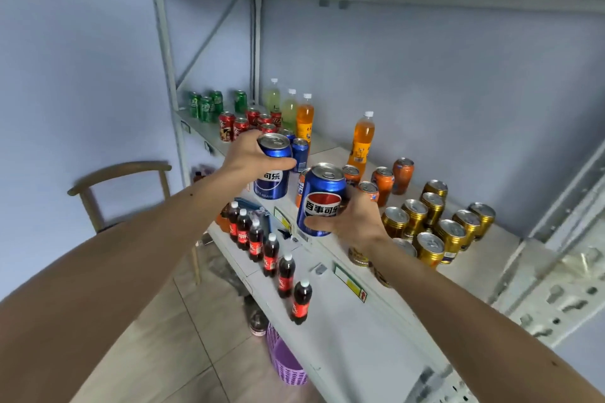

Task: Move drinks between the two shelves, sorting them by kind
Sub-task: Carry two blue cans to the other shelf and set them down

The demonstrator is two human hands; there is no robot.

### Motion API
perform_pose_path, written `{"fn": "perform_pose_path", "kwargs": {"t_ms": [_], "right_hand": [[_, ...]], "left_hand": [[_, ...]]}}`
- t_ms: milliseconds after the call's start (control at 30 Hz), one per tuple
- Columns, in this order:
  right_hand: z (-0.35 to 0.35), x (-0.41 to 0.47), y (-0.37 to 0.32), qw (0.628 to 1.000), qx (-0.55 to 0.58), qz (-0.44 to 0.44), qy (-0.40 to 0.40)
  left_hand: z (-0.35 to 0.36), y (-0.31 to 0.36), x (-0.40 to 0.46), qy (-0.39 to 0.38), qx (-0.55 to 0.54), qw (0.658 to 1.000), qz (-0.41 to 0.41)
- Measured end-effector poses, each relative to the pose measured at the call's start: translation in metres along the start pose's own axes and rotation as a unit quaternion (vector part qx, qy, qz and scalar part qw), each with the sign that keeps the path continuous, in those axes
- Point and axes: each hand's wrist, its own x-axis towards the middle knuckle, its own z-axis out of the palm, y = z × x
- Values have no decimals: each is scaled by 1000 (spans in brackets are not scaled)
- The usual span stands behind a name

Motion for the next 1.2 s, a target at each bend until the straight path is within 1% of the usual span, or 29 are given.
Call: {"fn": "perform_pose_path", "kwargs": {"t_ms": [100,167,300,467,600,733,900,1033,1200], "right_hand": [[7,38,-7,1000,4,5,20],[9,66,-11,999,2,-4,32],[12,124,-21,998,-13,-9,57],[17,192,-26,996,-34,3,82],[21,241,-25,993,-45,18,103],[32,290,-21,986,-53,45,149],[44,336,-14,972,-50,88,213],[47,364,-6,960,-54,116,248],[47,387,13,949,-54,163,265]], "left_hand": [[-2,-9,43,-6,7,1000,18],[-2,-12,73,-21,-6,999,31],[1,-15,131,-23,-22,999,43],[7,-13,202,-41,-30,997,55],[21,-24,264,-46,-33,996,67],[36,-35,327,-91,-21,991,91],[59,-45,386,-162,-34,979,121],[84,-51,415,-201,-17,968,147],[117,-62,437,-228,-7,958,171]]}}
